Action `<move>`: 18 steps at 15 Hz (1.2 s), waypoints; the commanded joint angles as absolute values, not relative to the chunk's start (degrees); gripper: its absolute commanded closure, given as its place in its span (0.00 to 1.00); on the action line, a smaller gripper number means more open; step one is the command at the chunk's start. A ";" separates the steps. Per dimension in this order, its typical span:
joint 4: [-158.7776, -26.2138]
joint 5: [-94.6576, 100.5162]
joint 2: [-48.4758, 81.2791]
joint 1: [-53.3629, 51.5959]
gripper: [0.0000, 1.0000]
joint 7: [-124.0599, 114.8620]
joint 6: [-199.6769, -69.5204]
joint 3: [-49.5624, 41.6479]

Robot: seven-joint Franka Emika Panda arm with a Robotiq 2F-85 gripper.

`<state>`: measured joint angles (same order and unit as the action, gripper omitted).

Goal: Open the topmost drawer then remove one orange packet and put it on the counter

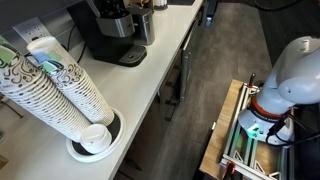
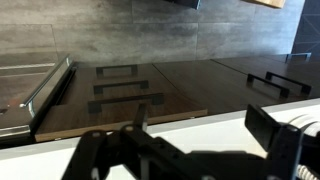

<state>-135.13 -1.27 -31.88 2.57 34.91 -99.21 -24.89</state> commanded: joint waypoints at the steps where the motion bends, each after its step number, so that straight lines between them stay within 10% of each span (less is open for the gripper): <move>1: -138.62 -8.15 -29.81 3.17 0.00 33.55 -100.60 -23.08; 18: -150.33 -32.80 -18.18 3.45 0.00 36.13 -122.13 -18.36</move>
<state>-150.41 -32.43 -18.32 2.15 35.85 -122.42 -19.62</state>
